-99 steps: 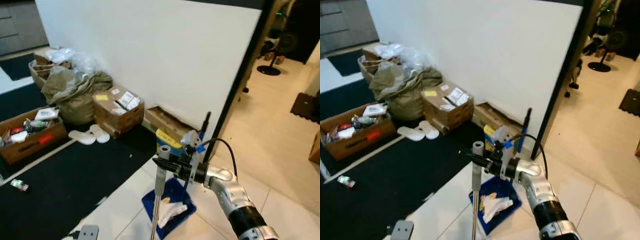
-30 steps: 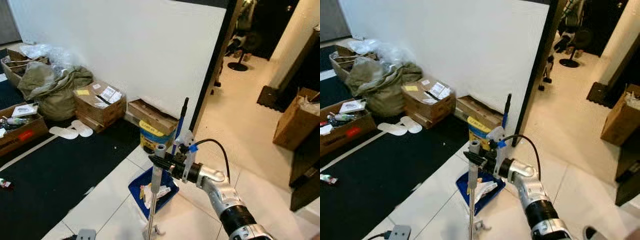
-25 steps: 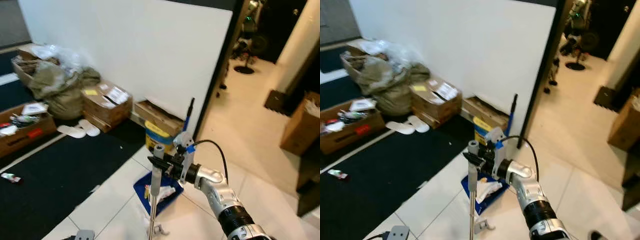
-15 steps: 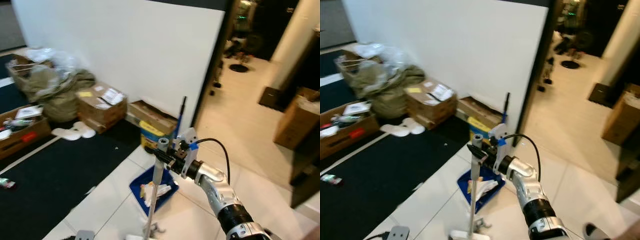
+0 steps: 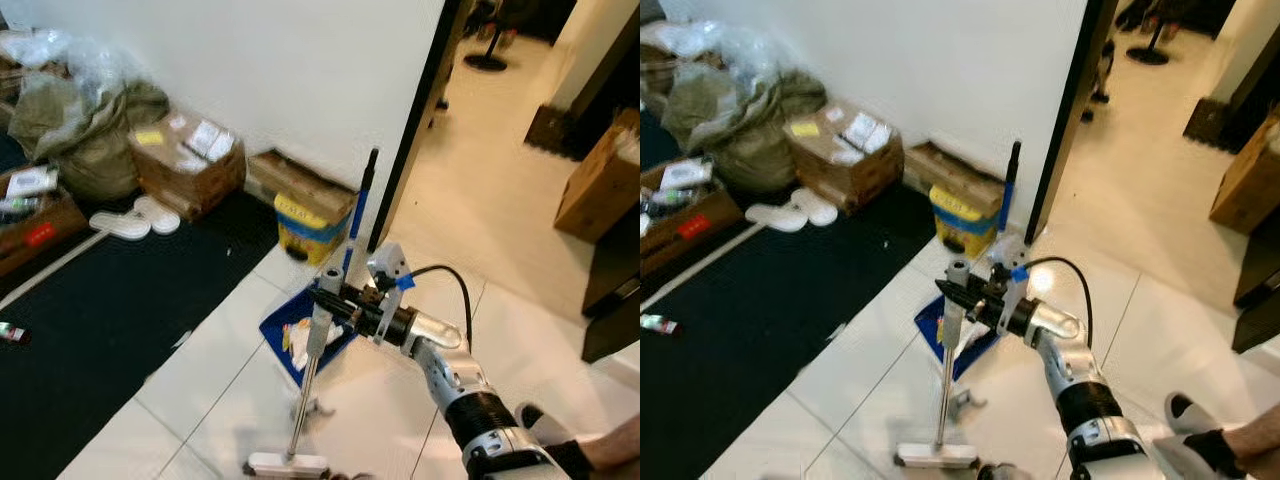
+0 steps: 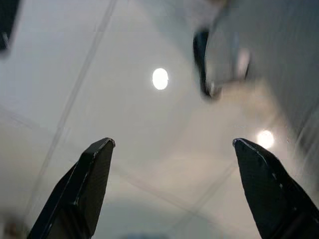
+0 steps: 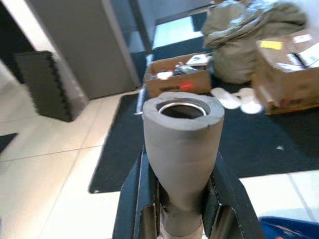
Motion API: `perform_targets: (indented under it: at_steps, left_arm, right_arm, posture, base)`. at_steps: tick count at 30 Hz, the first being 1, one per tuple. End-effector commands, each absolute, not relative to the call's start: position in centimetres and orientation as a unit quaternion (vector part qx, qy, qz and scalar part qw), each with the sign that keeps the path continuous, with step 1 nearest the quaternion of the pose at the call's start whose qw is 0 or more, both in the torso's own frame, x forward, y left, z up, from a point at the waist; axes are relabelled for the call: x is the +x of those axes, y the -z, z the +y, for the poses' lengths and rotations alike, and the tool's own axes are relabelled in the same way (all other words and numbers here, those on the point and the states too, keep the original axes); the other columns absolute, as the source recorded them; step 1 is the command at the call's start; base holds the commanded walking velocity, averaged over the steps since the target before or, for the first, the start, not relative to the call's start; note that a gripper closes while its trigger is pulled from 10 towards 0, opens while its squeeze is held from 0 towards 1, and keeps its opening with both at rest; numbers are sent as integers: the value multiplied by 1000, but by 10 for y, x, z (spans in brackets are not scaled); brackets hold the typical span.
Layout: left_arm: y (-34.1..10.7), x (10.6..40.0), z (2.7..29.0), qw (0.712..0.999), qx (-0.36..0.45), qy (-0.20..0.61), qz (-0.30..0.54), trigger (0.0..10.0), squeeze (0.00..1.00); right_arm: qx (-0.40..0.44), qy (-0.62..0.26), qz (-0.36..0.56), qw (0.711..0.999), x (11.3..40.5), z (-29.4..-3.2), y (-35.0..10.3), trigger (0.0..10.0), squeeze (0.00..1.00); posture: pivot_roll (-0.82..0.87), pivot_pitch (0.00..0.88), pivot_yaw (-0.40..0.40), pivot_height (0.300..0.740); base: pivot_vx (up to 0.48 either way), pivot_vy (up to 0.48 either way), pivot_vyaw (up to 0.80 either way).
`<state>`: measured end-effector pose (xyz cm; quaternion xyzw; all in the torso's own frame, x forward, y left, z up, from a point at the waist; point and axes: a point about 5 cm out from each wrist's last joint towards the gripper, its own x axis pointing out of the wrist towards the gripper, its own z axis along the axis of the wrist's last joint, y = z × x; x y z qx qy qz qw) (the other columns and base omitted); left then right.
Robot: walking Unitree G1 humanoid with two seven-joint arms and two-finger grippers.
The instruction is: Sweep floor
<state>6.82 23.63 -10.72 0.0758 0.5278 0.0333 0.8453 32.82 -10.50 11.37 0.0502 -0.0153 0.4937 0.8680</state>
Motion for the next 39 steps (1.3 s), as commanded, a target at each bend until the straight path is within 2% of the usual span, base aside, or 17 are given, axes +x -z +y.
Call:
perform_targets:
  at_steps: [1,4,7,9,14,18,24,27,29,30,31,32,33,34,36,38,39]
  left_arm:
    - [107,59,241,841,83,-28,534,10000,0]
    - [107,59,241,841,83,-28,534,10000,0]
    - [106,55,244,842,84,-30,532,10000,0]
    - [105,55,248,846,87,-31,525,10000,0]
    - [103,57,251,849,89,-33,520,10000,0]
    - [102,60,254,853,93,-37,513,10000,0]
    - [98,70,258,863,97,-47,494,10000,0]
    - [95,78,260,868,99,-49,484,10000,0]
    - [95,78,260,868,99,-49,484,10000,0]
    - [95,80,260,868,99,-48,484,10000,0]
    - [95,80,260,868,99,-48,484,10000,0]
    - [96,80,258,867,97,-47,487,10000,0]
    - [96,80,258,867,97,-47,487,10000,0]
    - [97,79,257,865,96,-45,490,10000,0]
    - [97,79,257,865,96,-45,490,10000,0]
    - [98,79,255,862,95,-44,496,10000,0]
    - [98,79,255,862,95,-44,496,10000,0]
  right_arm:
    - [74,-508,-55,856,331,-97,-128,10000,0]
    - [74,-508,-55,856,331,-97,-128,10000,0]
    - [82,-526,-77,843,331,-90,-136,10000,0]
    - [95,-550,-94,824,331,-83,-144,10000,0]
    - [102,-569,-106,809,330,-77,-151,10000,0]
    - [89,-570,-116,808,331,-73,-155,10000,0]
    - [48,-559,-102,822,334,-75,-154,10000,0]
    - [91,-510,-103,849,344,-95,-162,10000,0]
    - [91,-510,-103,849,344,-95,-162,10000,0]
    - [134,-477,-121,860,351,-108,-174,10000,0]
    - [134,-477,-121,860,351,-108,-174,10000,0]
    - [182,-435,-146,870,359,-128,-189,10000,0]
    - [182,-435,-146,870,359,-128,-189,10000,0]
    - [218,-399,-169,874,365,-147,-203,10000,0]
    - [218,-399,-169,874,365,-147,-203,10000,0]
    - [254,-329,-194,889,371,-183,-220,10000,0]
    - [254,-329,-194,889,371,-183,-220,10000,0]
  posture:
    - [89,254,-39,740]
    - [89,254,-39,740]
    - [109,263,-29,740]
    - [116,268,-26,740]
    - [125,272,-21,740]
    - [122,273,-19,740]
    - [121,274,-20,740]
    - [107,264,-23,740]
    - [107,264,-23,740]
    - [105,262,-23,740]
    - [105,262,-23,740]
    - [88,240,-23,740]
    - [88,240,-23,740]
    - [86,235,-24,740]
    - [86,235,-24,740]
    - [71,211,-27,740]
    - [71,211,-27,740]
  base:
    - [0,0,0]
    - [0,0,0]
    - [0,0,0]
    - [0,0,0]
    - [0,0,0]
    - [0,0,0]
    - [0,0,0]
    - [0,0,0]
    - [0,0,0]
    - [0,0,0]
    - [0,0,0]
    - [0,0,0]
    - [0,0,0]
    - [0,0,0]
    - [0,0,0]
    - [0,0,0]
    - [0,0,0]
